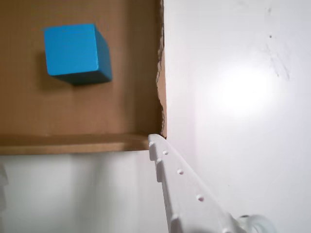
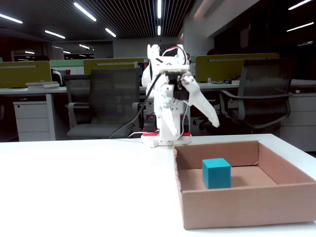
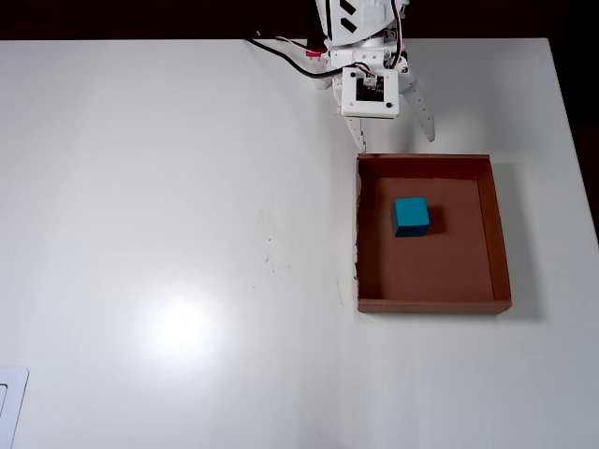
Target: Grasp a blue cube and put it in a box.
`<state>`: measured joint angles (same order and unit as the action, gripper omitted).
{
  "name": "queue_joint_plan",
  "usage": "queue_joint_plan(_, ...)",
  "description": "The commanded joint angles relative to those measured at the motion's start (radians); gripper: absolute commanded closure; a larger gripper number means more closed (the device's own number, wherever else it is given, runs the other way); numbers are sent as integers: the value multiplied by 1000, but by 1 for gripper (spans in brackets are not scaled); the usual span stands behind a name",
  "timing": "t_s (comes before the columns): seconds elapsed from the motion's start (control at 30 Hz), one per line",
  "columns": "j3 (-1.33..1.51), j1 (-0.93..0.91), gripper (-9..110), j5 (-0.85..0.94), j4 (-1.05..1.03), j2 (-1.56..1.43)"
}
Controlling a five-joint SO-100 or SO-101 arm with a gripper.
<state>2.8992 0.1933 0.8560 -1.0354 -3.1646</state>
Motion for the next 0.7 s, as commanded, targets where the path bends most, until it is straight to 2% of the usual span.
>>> queue_joint_plan(0.0, 20, 2, 65, -6, 37, -17)
queue_joint_plan(0.27, 71, 37, 68, -112, 64, -17)
queue_joint_plan(0.67, 72, 72, 71, -117, -6, -17)
